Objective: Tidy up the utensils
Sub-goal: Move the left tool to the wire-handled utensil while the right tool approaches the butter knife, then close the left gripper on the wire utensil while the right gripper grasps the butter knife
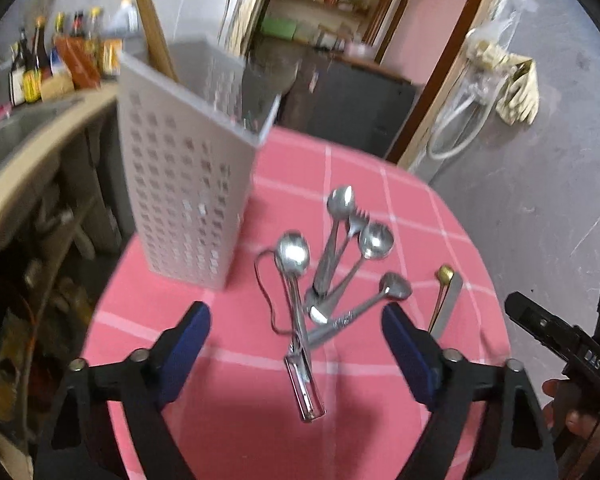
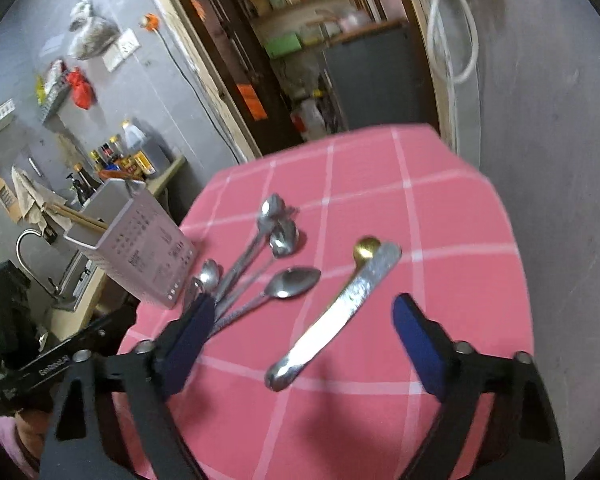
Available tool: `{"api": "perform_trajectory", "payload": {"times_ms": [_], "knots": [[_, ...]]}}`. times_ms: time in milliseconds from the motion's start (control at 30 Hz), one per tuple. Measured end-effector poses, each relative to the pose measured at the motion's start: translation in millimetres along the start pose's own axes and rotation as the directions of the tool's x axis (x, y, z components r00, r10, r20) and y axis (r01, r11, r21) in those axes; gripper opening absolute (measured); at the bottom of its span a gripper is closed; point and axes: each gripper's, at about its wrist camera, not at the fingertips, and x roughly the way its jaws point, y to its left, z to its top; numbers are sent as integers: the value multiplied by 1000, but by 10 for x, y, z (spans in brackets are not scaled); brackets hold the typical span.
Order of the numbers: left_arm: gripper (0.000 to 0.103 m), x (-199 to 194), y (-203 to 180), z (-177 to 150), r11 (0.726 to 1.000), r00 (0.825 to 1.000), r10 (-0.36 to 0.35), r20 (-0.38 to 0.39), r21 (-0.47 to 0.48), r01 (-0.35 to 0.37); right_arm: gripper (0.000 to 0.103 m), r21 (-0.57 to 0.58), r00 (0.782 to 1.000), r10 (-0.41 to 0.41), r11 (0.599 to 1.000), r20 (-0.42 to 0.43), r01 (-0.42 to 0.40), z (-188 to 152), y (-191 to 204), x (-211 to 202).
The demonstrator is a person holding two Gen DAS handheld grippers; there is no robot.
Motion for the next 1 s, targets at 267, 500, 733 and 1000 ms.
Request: {"api": "perform_trajectory", "payload": {"times_ms": [267,500,733,1000], "knots": [[53,425,115,-52,993,994,17,-108,-111,-29,48,91,992,-25,995,-125,37,24,-205,569],[43,638,180,-37,984,989,16,-147,-175,-42,40,133,987,-40,989,-154,61,63,-211,831],[22,752,106,38,986,985,24,-172,-157,-51,17,162,985,-36,985,-169,64,106,-228,989],[18,759,53,46,986,978,-36,-205,-167,1,1,221,983,36,975,-178,4,17,-229,1021]]}}
